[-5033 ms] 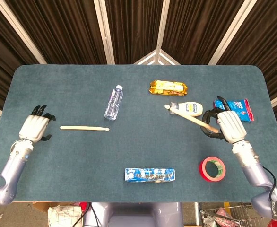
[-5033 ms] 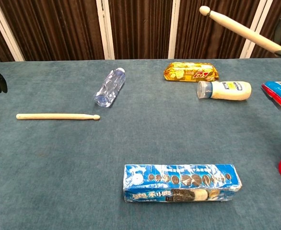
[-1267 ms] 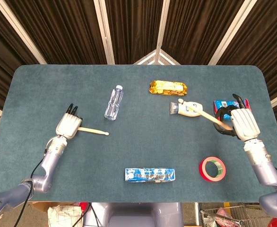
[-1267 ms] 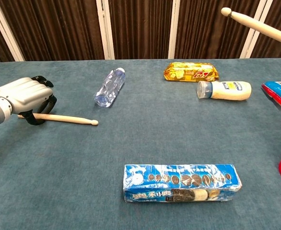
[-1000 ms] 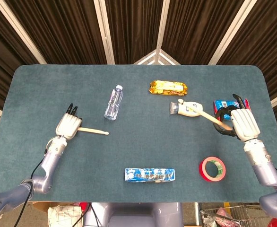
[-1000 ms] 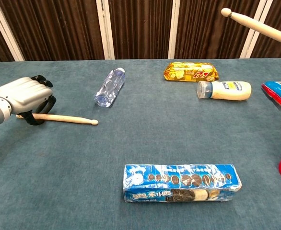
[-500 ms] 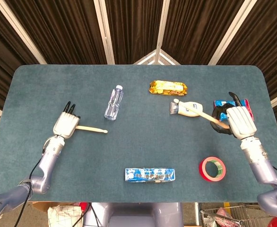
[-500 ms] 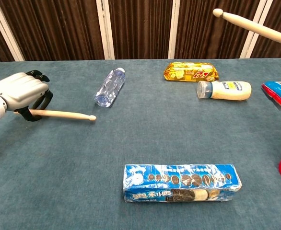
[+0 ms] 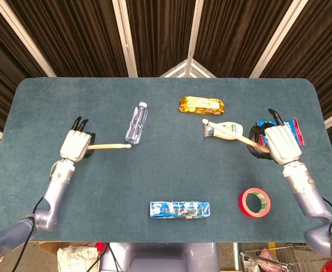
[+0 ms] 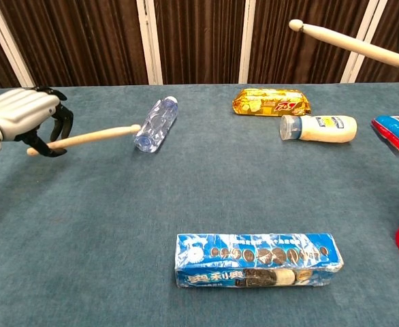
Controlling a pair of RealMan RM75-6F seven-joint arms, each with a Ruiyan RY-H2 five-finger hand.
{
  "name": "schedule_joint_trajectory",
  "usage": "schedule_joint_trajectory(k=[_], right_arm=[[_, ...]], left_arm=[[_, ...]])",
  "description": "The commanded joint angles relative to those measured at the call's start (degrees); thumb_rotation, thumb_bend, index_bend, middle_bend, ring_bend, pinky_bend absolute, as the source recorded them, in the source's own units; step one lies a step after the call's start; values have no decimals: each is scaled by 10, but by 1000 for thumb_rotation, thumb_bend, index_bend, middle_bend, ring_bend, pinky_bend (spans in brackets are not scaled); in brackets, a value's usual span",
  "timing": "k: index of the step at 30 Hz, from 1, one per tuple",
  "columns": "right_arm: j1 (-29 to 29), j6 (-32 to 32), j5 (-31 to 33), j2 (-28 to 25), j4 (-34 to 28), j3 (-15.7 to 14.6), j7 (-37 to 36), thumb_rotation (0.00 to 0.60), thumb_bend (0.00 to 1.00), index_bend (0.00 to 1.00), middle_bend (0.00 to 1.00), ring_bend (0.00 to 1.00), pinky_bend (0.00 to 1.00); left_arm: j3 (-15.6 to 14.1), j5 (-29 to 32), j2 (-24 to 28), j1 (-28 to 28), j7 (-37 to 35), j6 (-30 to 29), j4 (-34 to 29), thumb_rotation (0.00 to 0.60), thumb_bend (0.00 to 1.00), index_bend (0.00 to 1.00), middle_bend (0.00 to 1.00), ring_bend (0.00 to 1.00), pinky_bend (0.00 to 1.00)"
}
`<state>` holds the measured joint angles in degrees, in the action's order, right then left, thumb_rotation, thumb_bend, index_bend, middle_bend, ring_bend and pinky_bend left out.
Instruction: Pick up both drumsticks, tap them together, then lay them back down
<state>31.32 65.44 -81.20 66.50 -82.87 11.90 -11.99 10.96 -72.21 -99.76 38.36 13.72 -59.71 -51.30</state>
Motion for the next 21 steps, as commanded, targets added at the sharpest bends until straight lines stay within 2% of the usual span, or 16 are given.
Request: schedule_joint_trajectory(k=[1,5,10,16,21], right_arm=[[7,-10,8,-4,-7,5,11,600,449,790,649,450,11],[20,-29,27,-10,-19,16,25,600,450,790,649,454,11],[39,-58,64,-8,-28,39,19,600,450,793,653,457,14],[59,-102,112,-13,-56,81,-79,600,450,801,657,458,14],[73,-119,116,-13,-55,97,-117,600,450,801,657,458,14]], left_arm=[[27,18,27,6,-17,5,-54,600,404,631,624,117,0],[44,35,49,15,5,11,-105,600,403,632,625,117,0],[55,50,55,23,35,7,-139,600,403,632,625,117,0],[58,53,48,29,37,1,-149,600,403,633,625,117,0],[57,47,40,34,20,-1,-141,600,403,633,625,117,0]])
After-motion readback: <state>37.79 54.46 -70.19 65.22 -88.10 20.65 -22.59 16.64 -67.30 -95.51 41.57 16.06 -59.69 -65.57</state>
